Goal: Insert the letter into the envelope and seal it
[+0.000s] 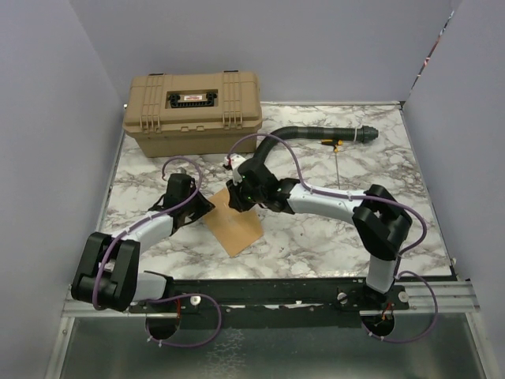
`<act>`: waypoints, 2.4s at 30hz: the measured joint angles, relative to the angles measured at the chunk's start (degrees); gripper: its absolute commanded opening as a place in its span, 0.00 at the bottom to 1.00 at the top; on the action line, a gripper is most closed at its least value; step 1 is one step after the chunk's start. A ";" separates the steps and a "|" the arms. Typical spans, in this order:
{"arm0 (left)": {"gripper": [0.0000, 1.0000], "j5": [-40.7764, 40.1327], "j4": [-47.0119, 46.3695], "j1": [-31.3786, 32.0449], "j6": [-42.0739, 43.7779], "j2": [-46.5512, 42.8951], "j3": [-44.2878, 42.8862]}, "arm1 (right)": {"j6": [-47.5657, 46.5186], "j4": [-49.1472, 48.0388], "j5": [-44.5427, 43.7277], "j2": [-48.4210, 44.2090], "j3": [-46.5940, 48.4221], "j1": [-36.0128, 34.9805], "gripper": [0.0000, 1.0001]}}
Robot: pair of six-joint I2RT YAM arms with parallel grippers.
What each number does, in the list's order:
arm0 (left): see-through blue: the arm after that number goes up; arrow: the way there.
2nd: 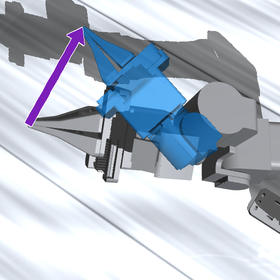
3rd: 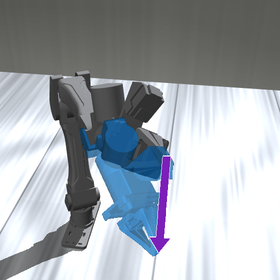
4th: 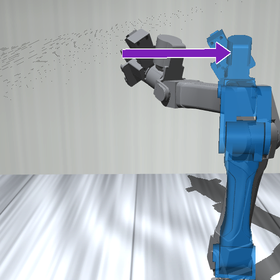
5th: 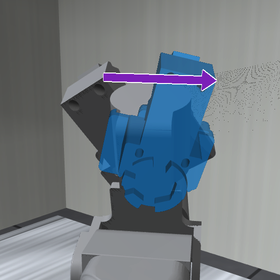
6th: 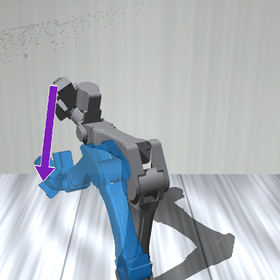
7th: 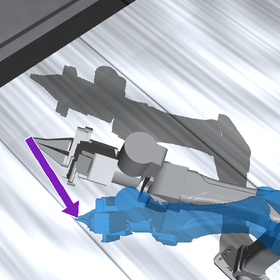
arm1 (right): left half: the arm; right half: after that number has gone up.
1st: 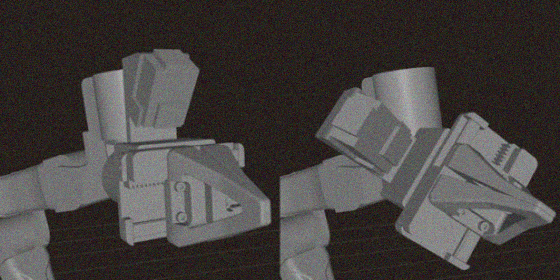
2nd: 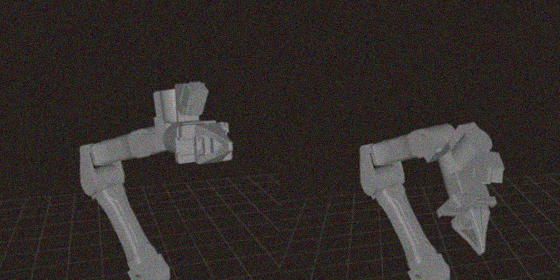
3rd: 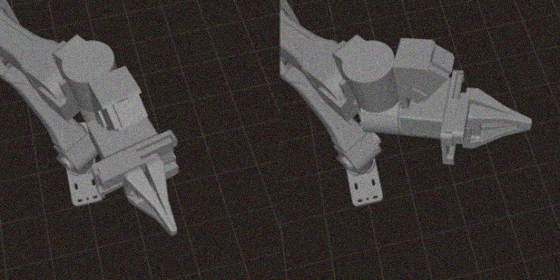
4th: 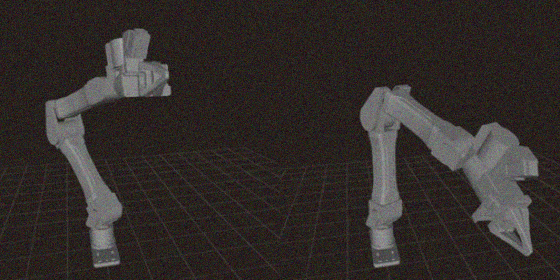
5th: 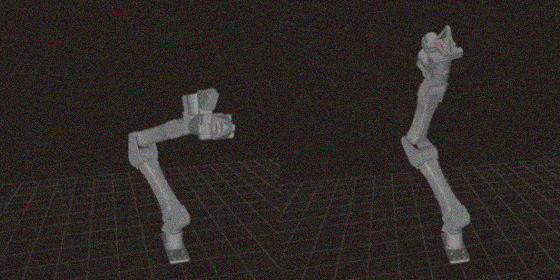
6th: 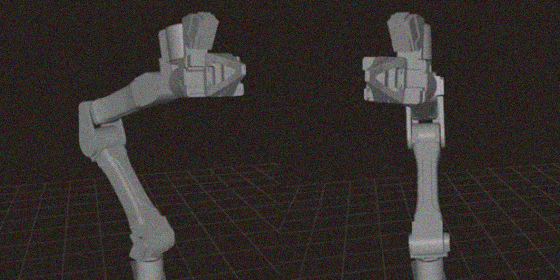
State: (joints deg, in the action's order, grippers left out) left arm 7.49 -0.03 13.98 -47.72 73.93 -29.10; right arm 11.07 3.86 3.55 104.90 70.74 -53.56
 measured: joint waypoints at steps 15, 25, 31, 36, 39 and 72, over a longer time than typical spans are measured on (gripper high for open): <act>0.00 0.11 -10.36 -0.07 -4.48 3.06 6.05 | -0.66 6.51 -6.05 8.22 6.84 -4.57 0.01; 0.00 -0.42 -11.85 -0.04 -5.68 3.06 6.82 | -1.73 8.24 -9.14 12.26 11.10 -5.29 0.01; 0.00 -0.11 -12.52 -0.85 -6.99 3.28 7.13 | -1.77 5.44 -12.72 12.35 9.81 -5.55 0.01; 0.00 1.62 -13.86 -1.81 -9.46 4.46 7.32 | -1.75 2.69 -12.44 9.68 5.35 -6.01 0.01; 0.00 3.04 -16.02 -2.19 -11.89 5.95 7.93 | -2.10 2.60 -12.31 7.85 2.91 -6.14 0.00; 0.00 6.75 -24.24 -3.91 -20.74 9.11 10.91 | -2.80 5.31 -11.65 5.97 5.60 -6.93 0.01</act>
State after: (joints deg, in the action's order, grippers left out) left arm 14.24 -24.27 10.07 -68.47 83.05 -18.20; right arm 8.27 9.17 -8.10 110.87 76.34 -60.49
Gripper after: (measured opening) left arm 0.002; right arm 0.251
